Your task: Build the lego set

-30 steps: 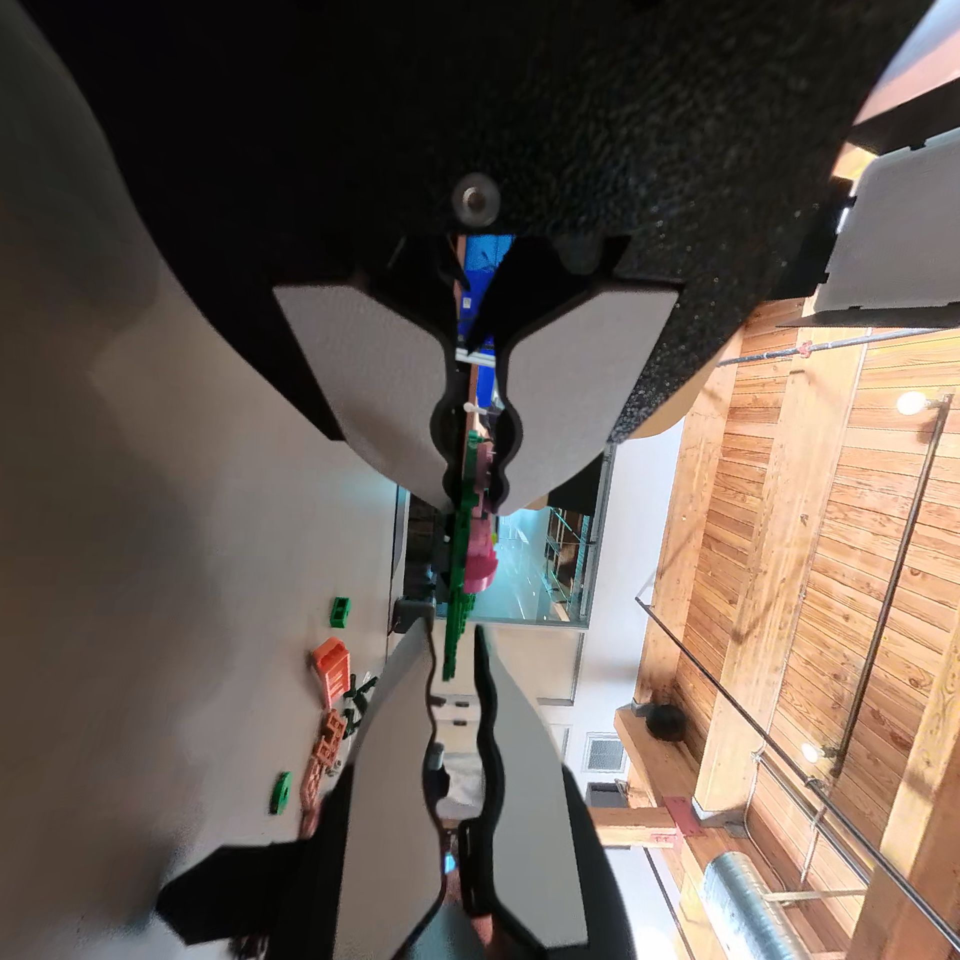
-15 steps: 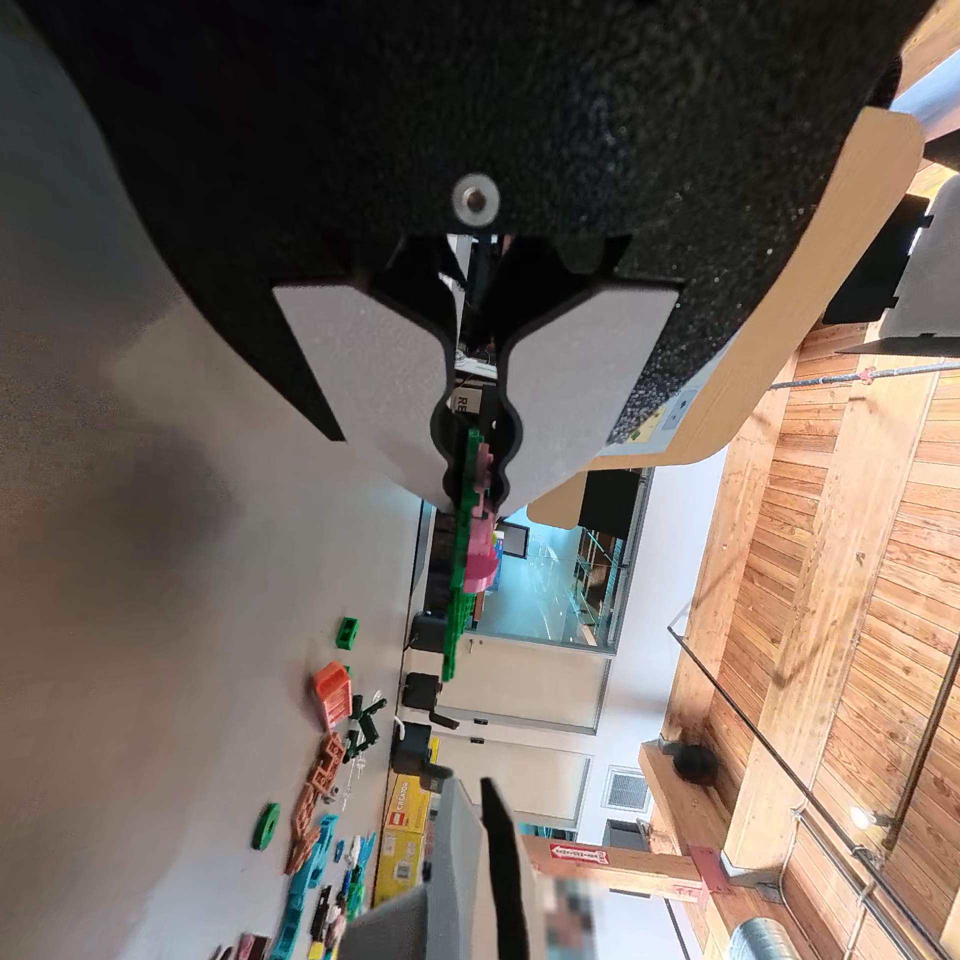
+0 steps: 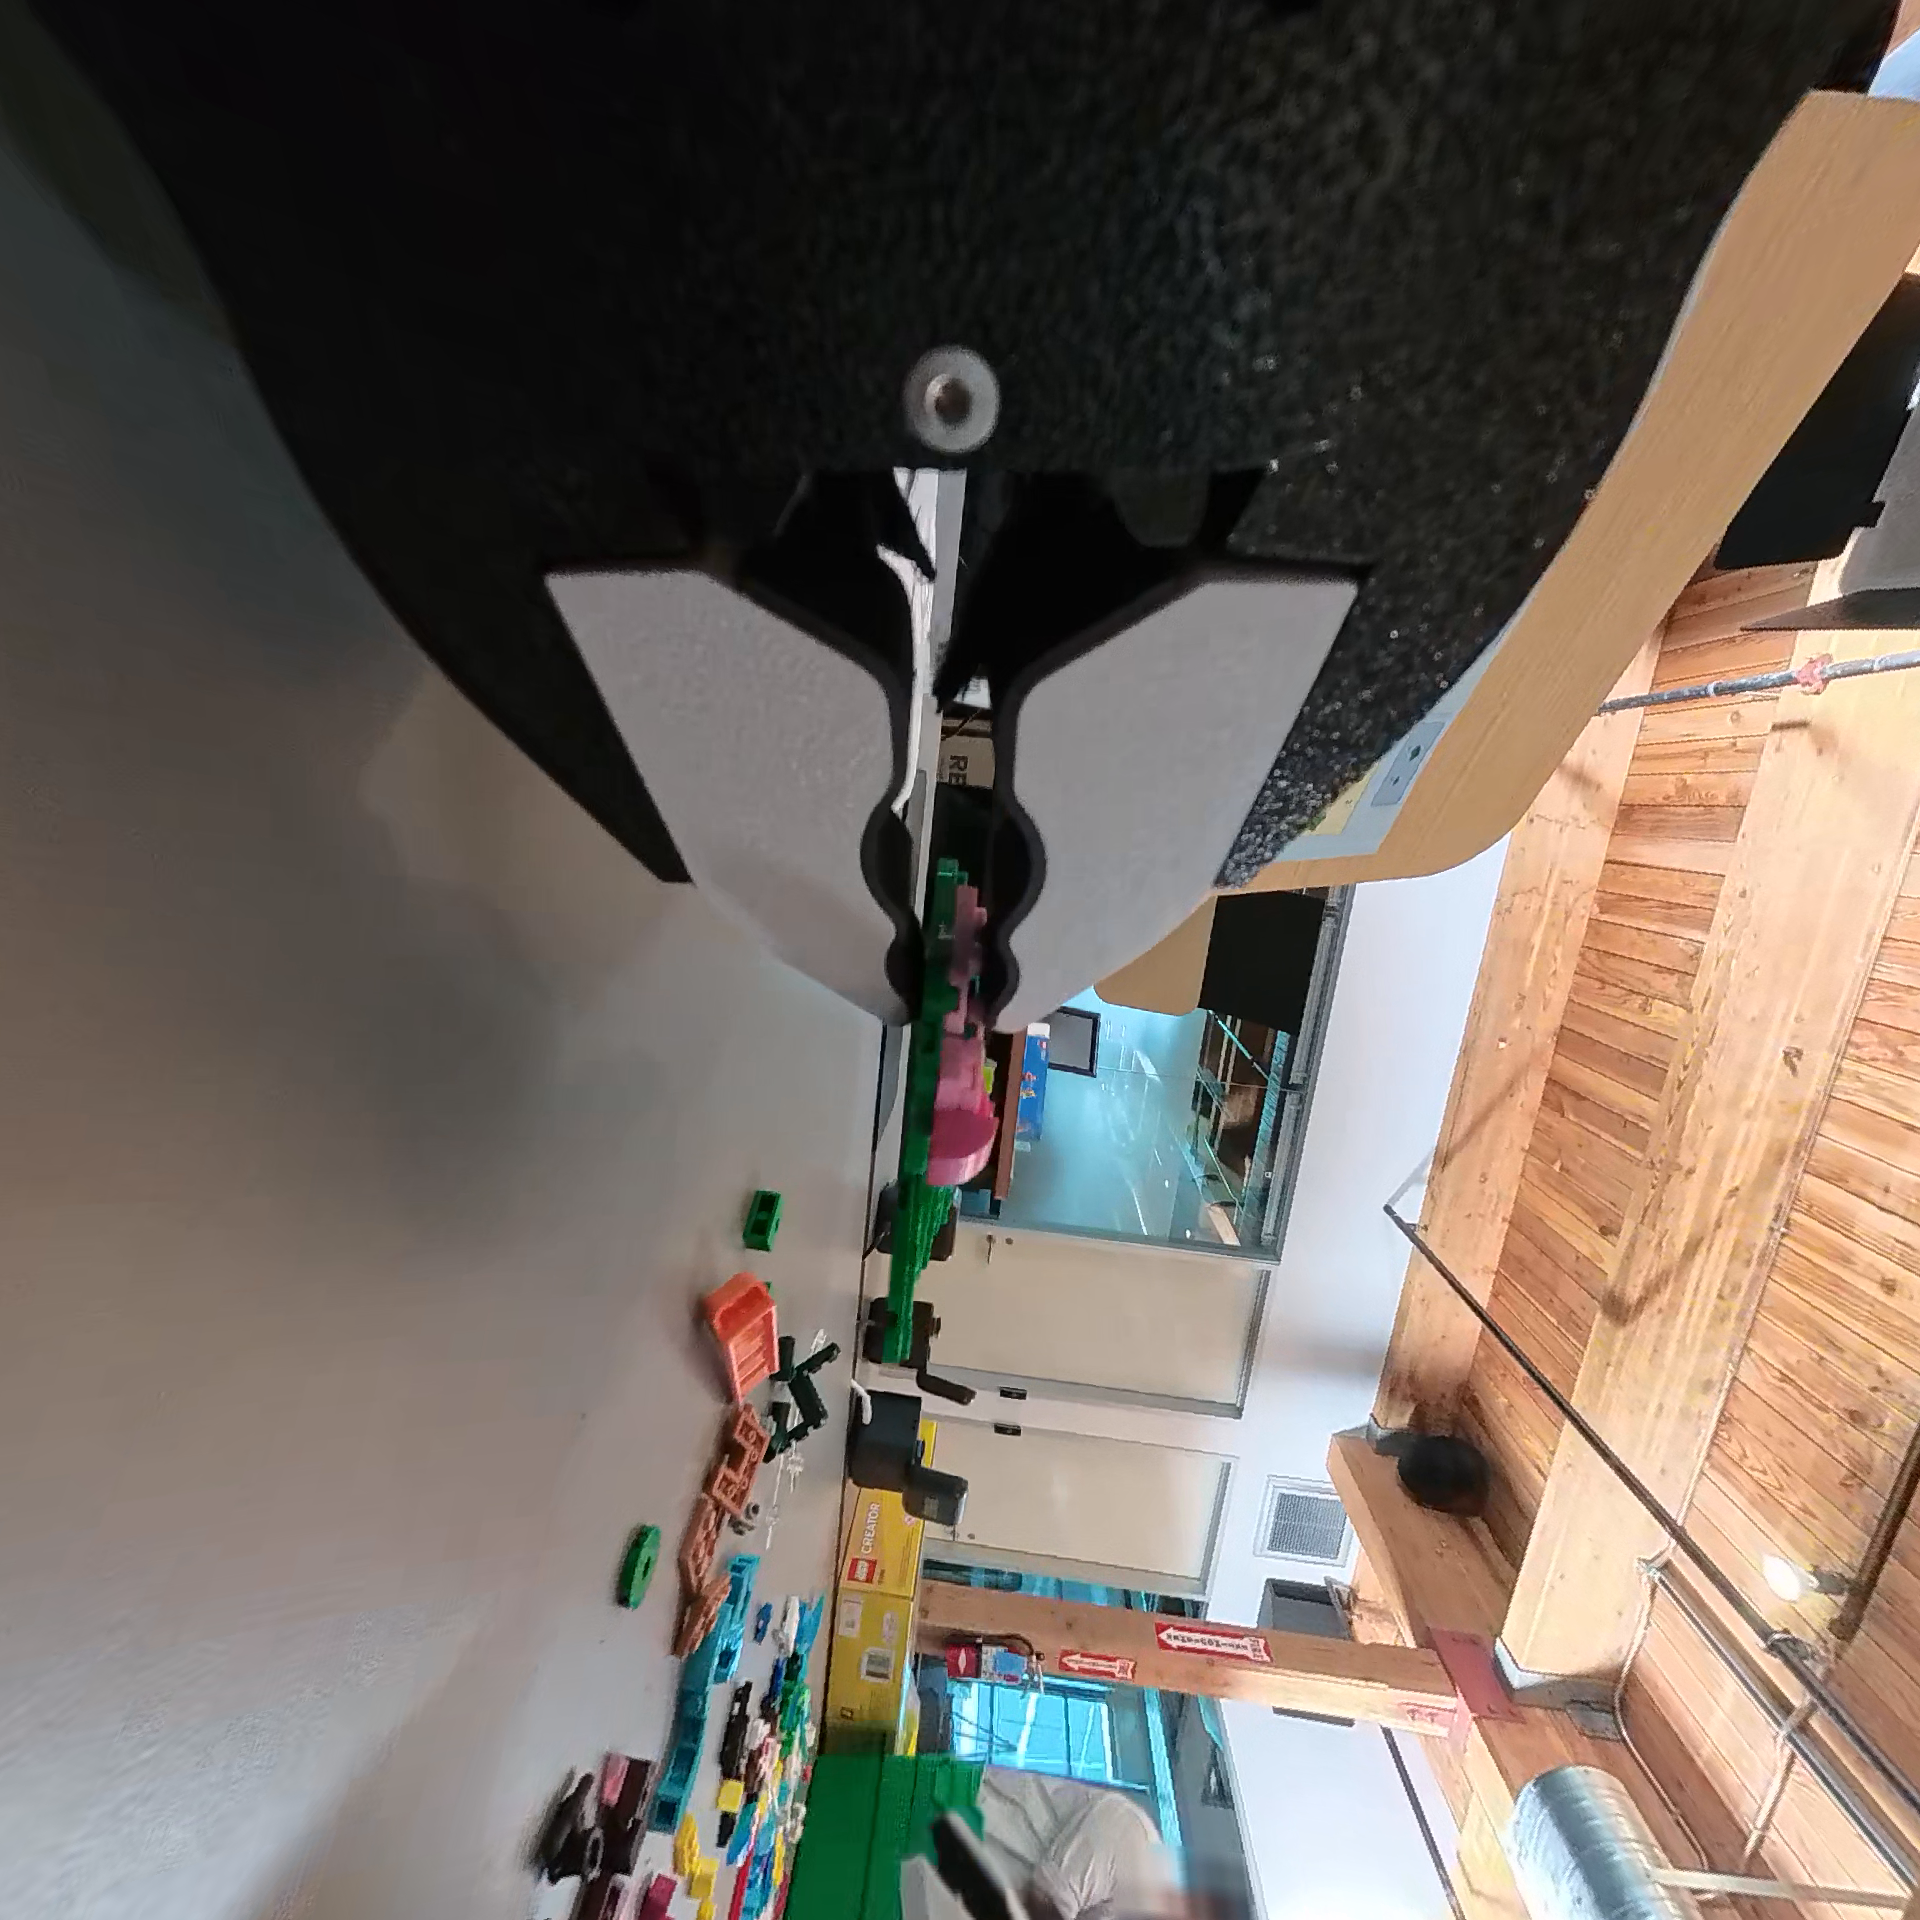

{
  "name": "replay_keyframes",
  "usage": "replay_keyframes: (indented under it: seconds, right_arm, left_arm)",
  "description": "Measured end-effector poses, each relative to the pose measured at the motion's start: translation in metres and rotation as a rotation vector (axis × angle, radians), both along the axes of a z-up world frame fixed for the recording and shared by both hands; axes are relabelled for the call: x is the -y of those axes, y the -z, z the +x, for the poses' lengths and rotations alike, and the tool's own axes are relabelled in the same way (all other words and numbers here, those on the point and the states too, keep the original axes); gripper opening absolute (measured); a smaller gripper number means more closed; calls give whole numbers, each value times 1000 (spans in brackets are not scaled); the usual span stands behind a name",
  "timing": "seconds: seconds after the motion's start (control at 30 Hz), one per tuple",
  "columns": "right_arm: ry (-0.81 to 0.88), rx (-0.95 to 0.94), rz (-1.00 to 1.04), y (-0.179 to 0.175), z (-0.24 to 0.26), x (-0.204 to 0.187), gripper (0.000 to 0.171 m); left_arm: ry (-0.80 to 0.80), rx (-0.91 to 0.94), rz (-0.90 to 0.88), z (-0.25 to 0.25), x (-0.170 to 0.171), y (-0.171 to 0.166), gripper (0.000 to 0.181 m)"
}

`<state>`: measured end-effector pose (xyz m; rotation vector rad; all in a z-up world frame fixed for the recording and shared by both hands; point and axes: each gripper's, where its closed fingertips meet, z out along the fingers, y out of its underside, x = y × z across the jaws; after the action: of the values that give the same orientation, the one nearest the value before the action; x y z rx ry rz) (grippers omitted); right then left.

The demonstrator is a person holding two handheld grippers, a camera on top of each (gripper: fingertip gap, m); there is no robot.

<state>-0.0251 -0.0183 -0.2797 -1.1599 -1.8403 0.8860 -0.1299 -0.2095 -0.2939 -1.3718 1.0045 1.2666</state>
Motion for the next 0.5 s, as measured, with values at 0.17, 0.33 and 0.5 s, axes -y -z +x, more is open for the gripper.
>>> replay_keyframes:
  seconds: [0.17,0.33,0.5]
  right_arm:
    - [120,99,0,2,42,-53,11]
    - [250,216,45,2,94,-111,11]
    - [320,363,24,9,136,-152,19]
  left_arm:
    - [8,-3,-7,1,0,2,9]
    - [19,-15,-8,4,0,2,9]
    - [31,-26,-15,7,0,4,9]
